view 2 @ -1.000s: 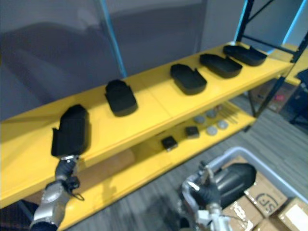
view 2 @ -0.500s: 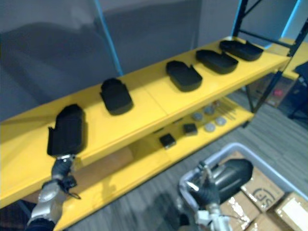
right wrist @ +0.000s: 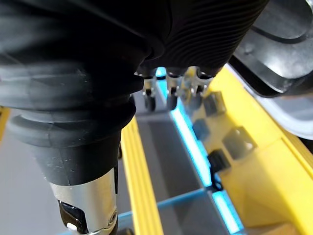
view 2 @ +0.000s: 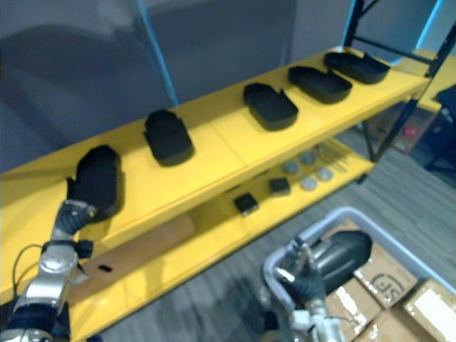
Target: Walk over and take plastic housings, then place them on the shelf
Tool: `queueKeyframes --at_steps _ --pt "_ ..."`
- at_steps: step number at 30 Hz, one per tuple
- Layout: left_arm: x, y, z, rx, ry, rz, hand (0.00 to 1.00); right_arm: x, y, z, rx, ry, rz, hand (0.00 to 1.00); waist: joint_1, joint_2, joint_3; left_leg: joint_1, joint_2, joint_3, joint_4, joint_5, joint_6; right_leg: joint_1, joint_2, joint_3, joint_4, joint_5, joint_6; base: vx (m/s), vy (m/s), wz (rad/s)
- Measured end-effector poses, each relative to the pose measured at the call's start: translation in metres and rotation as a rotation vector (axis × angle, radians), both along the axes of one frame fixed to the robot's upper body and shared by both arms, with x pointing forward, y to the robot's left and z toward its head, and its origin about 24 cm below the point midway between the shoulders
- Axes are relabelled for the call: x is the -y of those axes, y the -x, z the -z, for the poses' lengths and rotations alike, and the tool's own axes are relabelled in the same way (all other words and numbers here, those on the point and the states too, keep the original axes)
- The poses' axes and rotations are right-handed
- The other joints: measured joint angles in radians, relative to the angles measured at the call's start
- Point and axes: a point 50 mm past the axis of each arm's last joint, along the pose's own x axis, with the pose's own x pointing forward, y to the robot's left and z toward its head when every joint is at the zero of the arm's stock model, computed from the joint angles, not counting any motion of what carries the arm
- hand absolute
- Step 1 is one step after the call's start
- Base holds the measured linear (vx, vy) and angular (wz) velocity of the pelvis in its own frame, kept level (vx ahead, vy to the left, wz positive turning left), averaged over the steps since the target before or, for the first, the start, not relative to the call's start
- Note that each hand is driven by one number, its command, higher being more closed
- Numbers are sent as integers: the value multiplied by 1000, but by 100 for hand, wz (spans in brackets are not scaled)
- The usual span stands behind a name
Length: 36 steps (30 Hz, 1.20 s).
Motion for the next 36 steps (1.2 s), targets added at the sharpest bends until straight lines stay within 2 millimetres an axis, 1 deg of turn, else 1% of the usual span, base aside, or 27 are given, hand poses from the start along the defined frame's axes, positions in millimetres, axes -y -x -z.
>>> queueKeyframes --at_steps 3,7,11,19,22,25,28,30,33,36 --pt "-1 -1 -6 -15 -49 -2 100 -4 -1 0 2 -5 -17 0 -7 0 0 1 -1 0 -3 0 0 0 -1 -2 8 0 0 69 25 1" --pt "0 -4 -14 -30 -82 24 100 -3 -2 0 3 -8 1 0 -8 0 0 2 -7 -1 -2 0 1 2 -5 -6 9 0 1 14 7 0" --pt "3 -5 -12 -78 -81 64 100 -2 -3 -1 6 -12 7 0 -10 0 0 2 -8 -1 1 -1 2 3 -6 -5 0 1 2 -32 -10 -1" --pt "17 -5 2 -197 -59 161 100 1 -3 -1 2 3 0 0 -17 4 -3 2 -5 -1 2 -1 2 3 -4 -5 -1 2 1 -15 -9 0" --pt "18 -6 1 -192 -59 169 100 2 -3 -2 3 5 0 0 -17 4 -3 0 -4 0 2 -1 2 1 -4 -4 -1 2 0 0 0 0" --pt "24 -7 -5 -164 -63 190 100 3 -3 -4 10 10 -1 0 -16 4 -3 -2 -3 1 2 -1 3 -2 -5 -3 -1 2 -1 0 0 0" --pt "40 -4 -19 -92 -60 250 100 4 0 -6 15 9 6 0 -14 5 -4 -2 -7 1 3 -1 7 -1 -3 -4 0 3 0 22 9 1" --pt "49 -1 -24 -67 -39 275 100 5 2 -9 24 9 14 0 -11 8 -6 -2 -8 -1 2 -1 8 0 -2 -6 0 3 0 0 0 0" --pt "50 3 -17 -66 37 233 100 6 3 -9 25 9 27 0 -11 18 -13 -1 -11 -1 4 -4 13 1 -3 -7 0 3 0 0 0 0" --pt "50 6 -10 -82 110 218 100 6 4 -8 18 7 39 0 -11 21 -18 -1 -10 -2 6 -6 16 3 -2 -9 -1 2 1 0 0 0"
